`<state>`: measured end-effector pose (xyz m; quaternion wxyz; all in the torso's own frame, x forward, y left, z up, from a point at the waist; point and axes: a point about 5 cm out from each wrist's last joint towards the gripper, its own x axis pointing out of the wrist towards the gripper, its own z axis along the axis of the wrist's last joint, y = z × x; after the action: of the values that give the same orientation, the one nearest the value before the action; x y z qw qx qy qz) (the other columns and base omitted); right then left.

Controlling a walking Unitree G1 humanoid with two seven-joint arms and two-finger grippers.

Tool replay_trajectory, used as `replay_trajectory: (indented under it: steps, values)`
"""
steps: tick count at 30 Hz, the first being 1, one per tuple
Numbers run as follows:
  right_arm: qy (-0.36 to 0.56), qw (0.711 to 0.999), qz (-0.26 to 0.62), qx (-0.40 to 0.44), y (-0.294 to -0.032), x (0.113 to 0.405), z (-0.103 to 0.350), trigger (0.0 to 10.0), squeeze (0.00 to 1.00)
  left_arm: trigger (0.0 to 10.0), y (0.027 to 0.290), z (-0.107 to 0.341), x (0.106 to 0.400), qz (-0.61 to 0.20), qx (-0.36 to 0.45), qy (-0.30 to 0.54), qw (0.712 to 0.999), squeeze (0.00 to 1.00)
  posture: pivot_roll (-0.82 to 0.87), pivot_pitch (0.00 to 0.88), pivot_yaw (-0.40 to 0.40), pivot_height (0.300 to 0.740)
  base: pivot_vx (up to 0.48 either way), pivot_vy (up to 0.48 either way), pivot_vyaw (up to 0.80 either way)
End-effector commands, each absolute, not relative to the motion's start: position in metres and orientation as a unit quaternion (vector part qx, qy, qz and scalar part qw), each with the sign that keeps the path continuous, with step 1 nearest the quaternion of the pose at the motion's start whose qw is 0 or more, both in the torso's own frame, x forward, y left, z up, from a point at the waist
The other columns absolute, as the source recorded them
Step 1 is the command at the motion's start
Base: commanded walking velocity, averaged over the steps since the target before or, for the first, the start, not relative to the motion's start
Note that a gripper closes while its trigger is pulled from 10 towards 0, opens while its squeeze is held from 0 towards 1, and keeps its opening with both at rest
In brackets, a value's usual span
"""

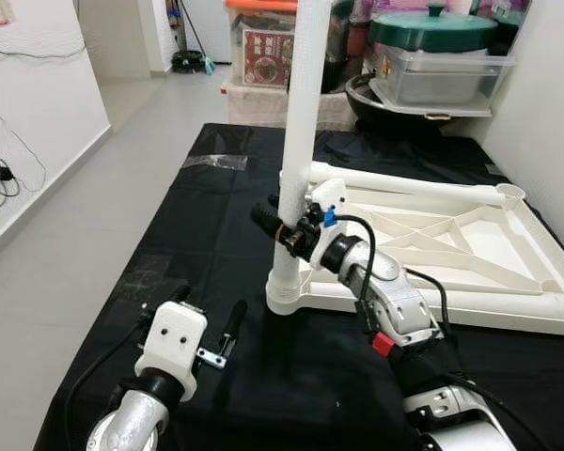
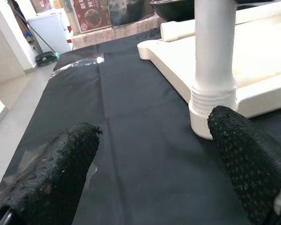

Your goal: Building children table

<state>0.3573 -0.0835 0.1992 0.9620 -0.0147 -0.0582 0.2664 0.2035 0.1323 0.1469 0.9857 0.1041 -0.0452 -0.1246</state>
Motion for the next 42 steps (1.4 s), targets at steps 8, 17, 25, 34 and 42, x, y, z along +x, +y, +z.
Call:
replay_trajectory:
  steps: [8, 17, 25, 34, 42]
  values:
    - [0.02, 0.999, -0.031, -0.018, -0.123, 0.357, 0.174, 0.0, 0.0, 10.0, 0.121, 0.142, 0.198, -0.145, 0.097, -0.038, 0.984, 0.0, 0.12, 0.076, -0.06, 0.74, 0.0, 0.0, 0.0]
    - [-0.005, 0.988, -0.151, 0.013, -0.096, 0.342, 0.185, 0.0, 0.0, 10.0, 0.116, 0.141, 0.198, -0.152, 0.091, -0.035, 0.984, 0.0, 0.12, 0.082, -0.065, 0.74, 0.0, 0.0, 0.0]
    - [-0.059, 0.992, -0.112, -0.003, -0.087, 0.342, 0.198, 10.0, 1.0, 10.0, 0.114, 0.14, 0.198, -0.151, 0.09, -0.034, 0.984, 0.0, 0.12, 0.083, -0.066, 0.74, 0.0, 0.0, 0.0]
    - [-0.092, 0.994, -0.063, 0.005, -0.103, 0.345, 0.198, 10.0, 0.0, 10.0, 0.113, 0.139, 0.197, -0.154, 0.09, -0.032, 0.984, 0.0, 0.12, 0.084, -0.062, 0.74, 0.0, 0.0, 0.0]
    - [-0.131, 0.991, 0.018, -0.018, -0.122, 0.354, 0.203, 10.0, 0.0, 10.0, 0.114, 0.139, 0.197, -0.151, 0.091, -0.032, 0.984, 0.0, 0.11, 0.083, -0.065, 0.74, 0.0, 0.0, 0.0]
